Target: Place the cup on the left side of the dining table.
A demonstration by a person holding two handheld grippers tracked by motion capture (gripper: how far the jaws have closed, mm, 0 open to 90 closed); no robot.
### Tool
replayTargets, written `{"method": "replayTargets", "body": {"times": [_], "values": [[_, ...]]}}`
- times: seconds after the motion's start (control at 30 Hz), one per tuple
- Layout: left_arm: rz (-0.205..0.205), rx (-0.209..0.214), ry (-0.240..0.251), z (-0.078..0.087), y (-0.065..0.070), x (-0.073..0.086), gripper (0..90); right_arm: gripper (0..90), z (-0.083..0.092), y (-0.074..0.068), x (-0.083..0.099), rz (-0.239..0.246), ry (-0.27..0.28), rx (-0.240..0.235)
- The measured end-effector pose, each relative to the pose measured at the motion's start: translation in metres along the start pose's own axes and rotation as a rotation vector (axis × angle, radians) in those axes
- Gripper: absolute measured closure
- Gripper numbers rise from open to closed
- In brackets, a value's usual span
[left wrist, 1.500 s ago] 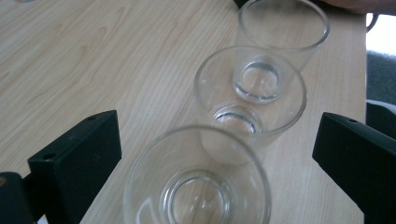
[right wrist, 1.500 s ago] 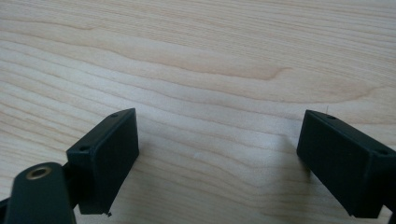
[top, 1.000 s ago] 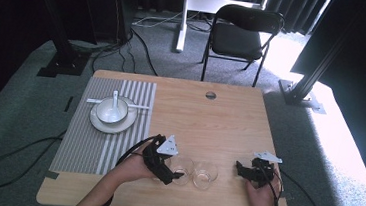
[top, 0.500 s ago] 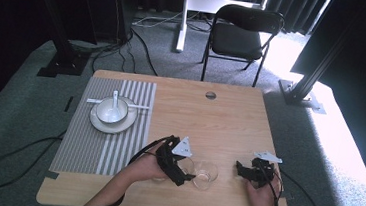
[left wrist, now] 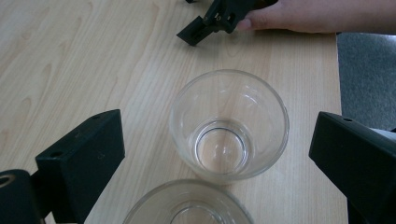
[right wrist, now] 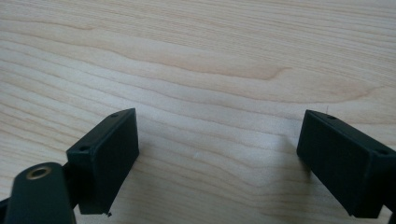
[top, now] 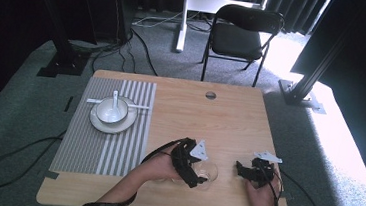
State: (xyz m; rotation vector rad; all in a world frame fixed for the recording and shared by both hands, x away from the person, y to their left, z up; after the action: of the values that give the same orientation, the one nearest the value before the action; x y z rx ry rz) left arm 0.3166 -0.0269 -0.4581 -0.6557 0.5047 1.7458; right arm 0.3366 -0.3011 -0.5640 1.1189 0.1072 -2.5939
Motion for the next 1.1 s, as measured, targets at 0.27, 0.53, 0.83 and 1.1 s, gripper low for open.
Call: {"method": "replayTargets", "body": {"times": [0.27,0.53,0.83,1.1], "values": [[-0.009,0.005,-0.053,-0.012,0.002,-0.005,3.8,12.3,0.0,0.0,0.0,0.0,0.0,0.0],[-0.031,-0.002,-0.101,-0.023,0.006,-0.01,3.8,12.3,0.0,0.0,0.0,0.0,0.0,0.0],[-0.057,-0.017,-0.189,-0.04,0.008,-0.005,5.4,12.3,0.0,0.0,0.0,0.0,0.0,0.0],[-0.065,-0.047,-0.223,-0.045,0.011,-0.008,11.5,12.3,0.0,0.0,0.0,0.0,0.0,0.0]]}}
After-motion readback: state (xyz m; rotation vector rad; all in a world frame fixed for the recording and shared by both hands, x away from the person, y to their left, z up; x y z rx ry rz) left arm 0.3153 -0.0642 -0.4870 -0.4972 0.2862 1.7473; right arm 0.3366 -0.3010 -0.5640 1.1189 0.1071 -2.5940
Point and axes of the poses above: each handheld gripper's, and its own axes: z roughly backward along the jaws, x roughly out of its underside, y roughly to its right, the point moved 2 cm from there along -z, roughly forward along the jaws, and after that the axes turned 5 degrees about z, right-handed, at the moved point
